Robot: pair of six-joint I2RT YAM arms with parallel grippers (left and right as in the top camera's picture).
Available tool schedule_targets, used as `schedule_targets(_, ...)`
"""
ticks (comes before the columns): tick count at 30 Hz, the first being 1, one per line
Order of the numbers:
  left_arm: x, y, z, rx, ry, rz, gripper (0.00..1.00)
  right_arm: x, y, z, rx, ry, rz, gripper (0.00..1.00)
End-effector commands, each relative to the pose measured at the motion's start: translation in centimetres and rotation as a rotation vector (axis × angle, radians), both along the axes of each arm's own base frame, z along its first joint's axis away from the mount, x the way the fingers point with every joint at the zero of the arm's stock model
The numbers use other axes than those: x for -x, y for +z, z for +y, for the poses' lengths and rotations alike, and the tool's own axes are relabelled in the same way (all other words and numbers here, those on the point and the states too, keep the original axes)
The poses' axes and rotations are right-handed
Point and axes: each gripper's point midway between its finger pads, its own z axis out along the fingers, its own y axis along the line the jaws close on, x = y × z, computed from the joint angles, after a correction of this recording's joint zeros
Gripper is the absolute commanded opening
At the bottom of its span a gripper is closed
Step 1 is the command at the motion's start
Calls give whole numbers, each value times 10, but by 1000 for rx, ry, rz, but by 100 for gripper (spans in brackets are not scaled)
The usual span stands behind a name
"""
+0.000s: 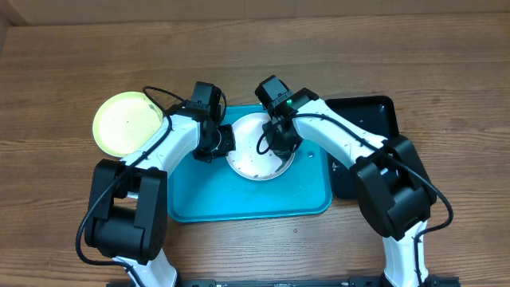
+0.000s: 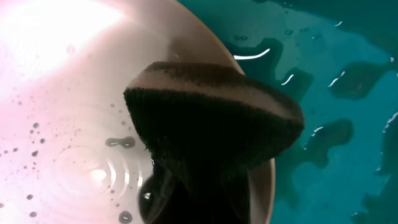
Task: Clean dirty plates on tray and stack at the side
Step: 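Scrub the white plate with the sponge in the right gripper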
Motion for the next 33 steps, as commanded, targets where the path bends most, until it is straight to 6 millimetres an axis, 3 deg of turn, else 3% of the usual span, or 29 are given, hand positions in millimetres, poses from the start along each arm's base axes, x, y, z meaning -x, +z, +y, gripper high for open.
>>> schedule_targets(1, 6, -8, -1, -8, -11, 23, 4, 7, -23, -1, 12, 5, 59, 4)
schedule_targets(10, 6, -8, -1, -8, -11, 23, 4, 17, -48, 3, 4, 39, 131, 4)
schedule_targets(16, 6, -8, -1, -7, -11, 23, 4, 40, -44, 24, -123, 187, 232, 4)
schedule_targets(23, 6, -8, -2, -5, -12, 24, 4, 61, -38, 35, -208, 221, 328, 4)
schedule_targets(33, 6, -8, -1, -6, -12, 24, 4, 71, -23, 57, -347, 256, 384, 4)
